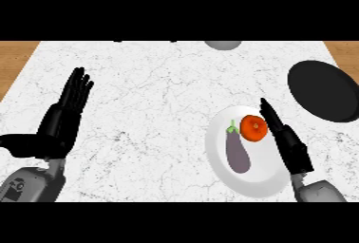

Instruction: Pick the squash from the plate and place it in the pan

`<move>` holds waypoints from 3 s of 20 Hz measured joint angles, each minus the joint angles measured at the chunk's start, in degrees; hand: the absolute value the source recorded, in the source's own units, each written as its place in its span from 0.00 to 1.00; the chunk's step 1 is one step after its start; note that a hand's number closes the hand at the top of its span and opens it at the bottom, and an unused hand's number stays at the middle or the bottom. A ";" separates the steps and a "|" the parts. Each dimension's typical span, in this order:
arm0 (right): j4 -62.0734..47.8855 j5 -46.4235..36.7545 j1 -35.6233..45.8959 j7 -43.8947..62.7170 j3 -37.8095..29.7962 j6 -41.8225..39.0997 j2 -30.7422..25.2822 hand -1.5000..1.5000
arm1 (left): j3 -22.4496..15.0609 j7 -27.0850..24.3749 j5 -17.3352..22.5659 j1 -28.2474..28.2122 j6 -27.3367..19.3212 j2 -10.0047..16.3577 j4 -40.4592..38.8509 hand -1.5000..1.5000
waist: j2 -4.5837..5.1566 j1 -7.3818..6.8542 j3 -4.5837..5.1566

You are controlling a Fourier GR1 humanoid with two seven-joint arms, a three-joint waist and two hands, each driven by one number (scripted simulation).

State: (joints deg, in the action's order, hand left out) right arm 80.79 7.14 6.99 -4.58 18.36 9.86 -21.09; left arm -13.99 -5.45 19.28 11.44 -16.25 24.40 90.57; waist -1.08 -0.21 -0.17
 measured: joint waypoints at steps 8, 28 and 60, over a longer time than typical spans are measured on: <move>-10.29 6.12 7.63 -10.90 -2.71 -21.70 -5.75 0.00 | 2.14 3.29 -1.55 1.03 -1.25 1.08 -3.75 0.50 | 1.56 -1.30 -0.03; -4.70 -4.10 11.21 -16.83 -15.03 -30.88 -35.65 0.00 | 4.53 5.66 -3.15 2.47 -0.35 -0.60 -9.34 0.50 | 0.97 0.42 0.26; 9.04 -21.06 18.65 14.00 -11.43 -40.53 -14.82 0.00 | 11.13 7.44 -10.45 1.66 5.28 -6.10 -8.31 0.50 | 1.10 0.06 0.18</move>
State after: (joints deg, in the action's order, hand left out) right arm 89.83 -13.92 25.64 9.42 6.94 -30.67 -35.91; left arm -2.86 1.99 8.83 13.10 -10.97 18.30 82.25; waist 0.02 -0.15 0.01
